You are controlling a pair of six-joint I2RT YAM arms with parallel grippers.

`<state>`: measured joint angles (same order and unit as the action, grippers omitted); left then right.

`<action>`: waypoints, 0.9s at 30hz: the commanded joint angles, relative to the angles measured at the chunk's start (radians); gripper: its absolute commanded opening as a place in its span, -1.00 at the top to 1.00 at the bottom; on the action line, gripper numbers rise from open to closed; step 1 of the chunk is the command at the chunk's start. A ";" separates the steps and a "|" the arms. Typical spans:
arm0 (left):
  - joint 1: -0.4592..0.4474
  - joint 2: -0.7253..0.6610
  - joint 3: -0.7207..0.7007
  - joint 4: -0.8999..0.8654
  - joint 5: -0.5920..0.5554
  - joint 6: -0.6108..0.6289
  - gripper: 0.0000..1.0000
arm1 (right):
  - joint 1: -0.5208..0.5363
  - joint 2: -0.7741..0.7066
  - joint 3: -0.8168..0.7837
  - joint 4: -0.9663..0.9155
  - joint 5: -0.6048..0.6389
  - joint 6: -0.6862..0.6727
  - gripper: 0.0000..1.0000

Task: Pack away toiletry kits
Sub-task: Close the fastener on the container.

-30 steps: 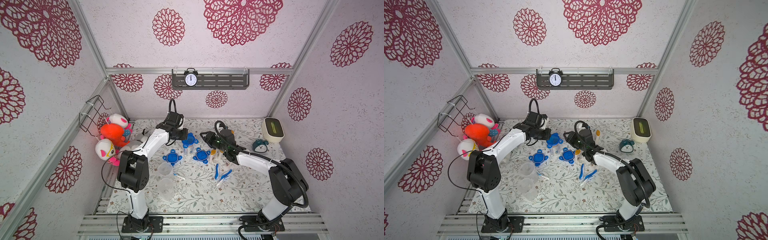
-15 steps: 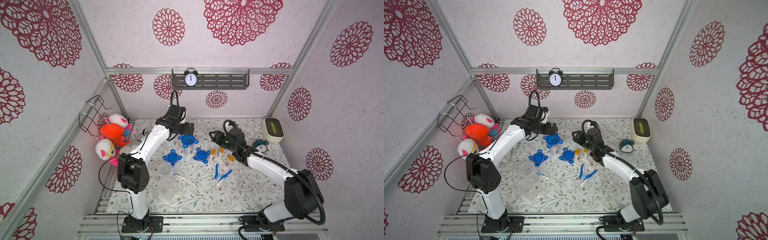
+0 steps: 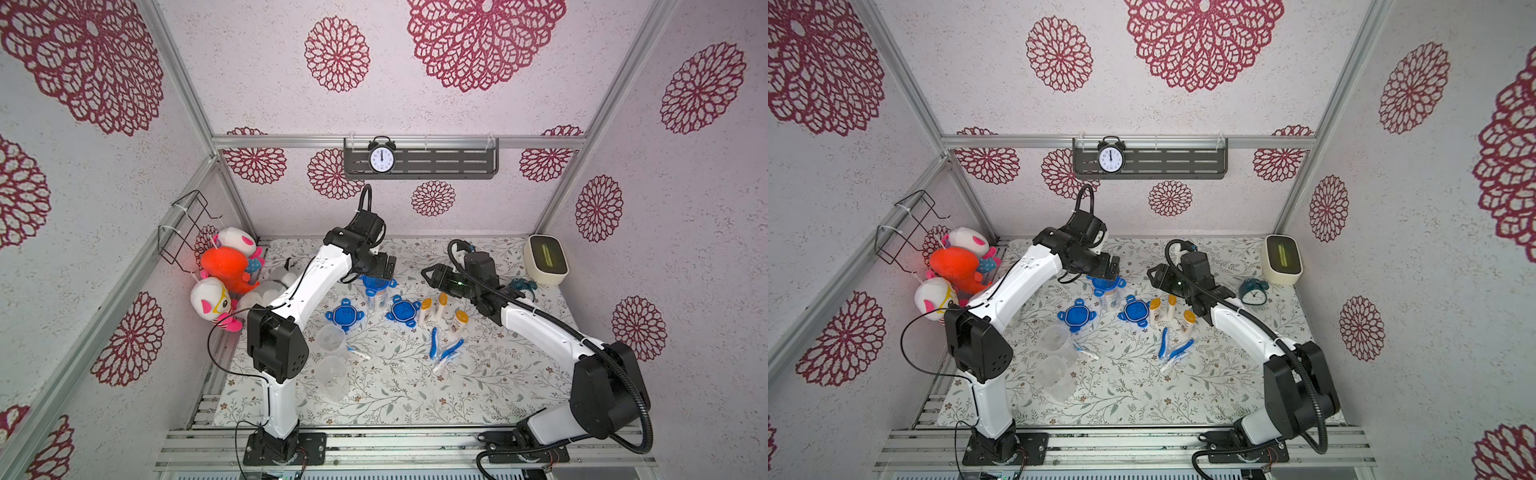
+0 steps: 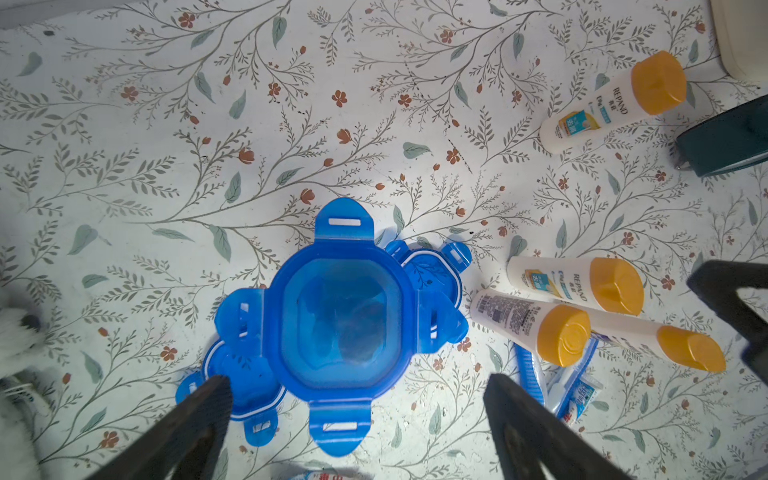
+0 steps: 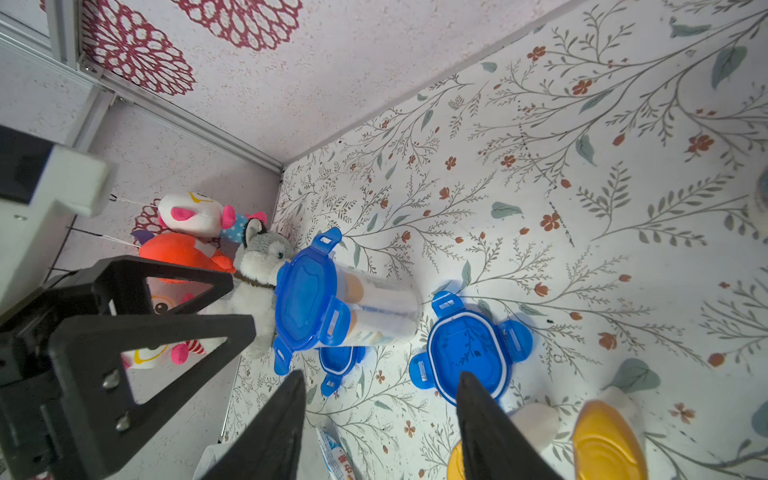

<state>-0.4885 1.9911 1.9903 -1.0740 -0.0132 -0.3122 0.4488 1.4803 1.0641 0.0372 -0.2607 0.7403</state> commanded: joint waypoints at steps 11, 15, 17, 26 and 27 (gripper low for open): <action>-0.010 0.112 0.099 -0.086 -0.030 -0.017 -0.95 | -0.027 0.000 0.036 0.003 -0.075 -0.031 -0.19; -0.018 0.129 0.118 -0.097 -0.045 -0.008 -0.95 | -0.031 0.008 0.039 0.009 -0.083 -0.027 -0.20; -0.024 0.136 0.130 -0.104 -0.053 -0.005 -0.95 | -0.032 0.012 0.039 0.011 -0.086 -0.025 -0.20; -0.033 0.161 0.135 -0.125 -0.062 -0.007 -0.95 | -0.039 0.025 0.045 0.021 -0.103 -0.018 -0.20; -0.032 0.164 0.134 -0.127 -0.062 -0.008 -0.95 | -0.041 0.026 0.045 0.023 -0.104 -0.019 -0.20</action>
<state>-0.5137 2.1429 2.1124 -1.1812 -0.0658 -0.3145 0.4175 1.5047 1.0691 0.0299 -0.3458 0.7258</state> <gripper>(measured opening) 0.977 0.601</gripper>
